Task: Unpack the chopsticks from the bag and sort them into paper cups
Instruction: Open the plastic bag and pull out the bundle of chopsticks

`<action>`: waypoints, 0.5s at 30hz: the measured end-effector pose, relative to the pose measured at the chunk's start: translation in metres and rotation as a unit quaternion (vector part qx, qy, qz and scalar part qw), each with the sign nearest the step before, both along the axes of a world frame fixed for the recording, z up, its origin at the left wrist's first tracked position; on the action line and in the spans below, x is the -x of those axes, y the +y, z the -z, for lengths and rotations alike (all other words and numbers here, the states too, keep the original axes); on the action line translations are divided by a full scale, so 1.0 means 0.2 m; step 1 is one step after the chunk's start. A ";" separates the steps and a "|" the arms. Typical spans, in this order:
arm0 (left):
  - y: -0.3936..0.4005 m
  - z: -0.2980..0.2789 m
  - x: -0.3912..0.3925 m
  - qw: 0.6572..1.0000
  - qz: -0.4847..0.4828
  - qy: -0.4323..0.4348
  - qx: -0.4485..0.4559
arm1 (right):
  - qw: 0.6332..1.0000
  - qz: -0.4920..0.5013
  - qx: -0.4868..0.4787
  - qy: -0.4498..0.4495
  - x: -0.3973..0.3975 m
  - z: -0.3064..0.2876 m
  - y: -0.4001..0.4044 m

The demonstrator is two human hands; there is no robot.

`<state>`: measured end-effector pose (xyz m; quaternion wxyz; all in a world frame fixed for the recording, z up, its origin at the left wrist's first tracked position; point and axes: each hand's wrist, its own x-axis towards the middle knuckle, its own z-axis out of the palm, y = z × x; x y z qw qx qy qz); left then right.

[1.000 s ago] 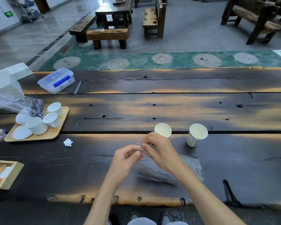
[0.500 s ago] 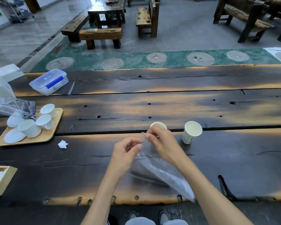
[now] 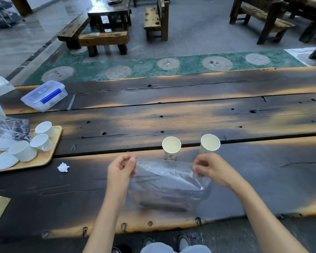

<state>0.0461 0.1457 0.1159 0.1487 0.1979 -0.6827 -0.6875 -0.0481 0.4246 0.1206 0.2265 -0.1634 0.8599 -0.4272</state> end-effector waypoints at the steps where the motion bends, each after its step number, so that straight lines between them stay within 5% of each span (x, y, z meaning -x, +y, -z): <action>1: -0.01 0.01 -0.01 1.000 0.005 0.000 0.003 | 1.000 0.019 0.010 -0.007 0.02 0.00 0.03; 8: -0.01 0.05 0.00 0.999 -0.033 -0.008 0.010 | 0.995 0.089 0.029 0.032 0.04 0.02 0.09; 12: -0.05 0.05 0.02 0.997 -0.072 -0.002 -0.020 | 0.974 0.182 0.136 0.019 0.04 0.01 0.10; 15: -0.09 0.04 0.03 0.996 -0.077 0.005 -0.035 | 0.981 0.156 0.113 0.033 0.03 0.01 0.10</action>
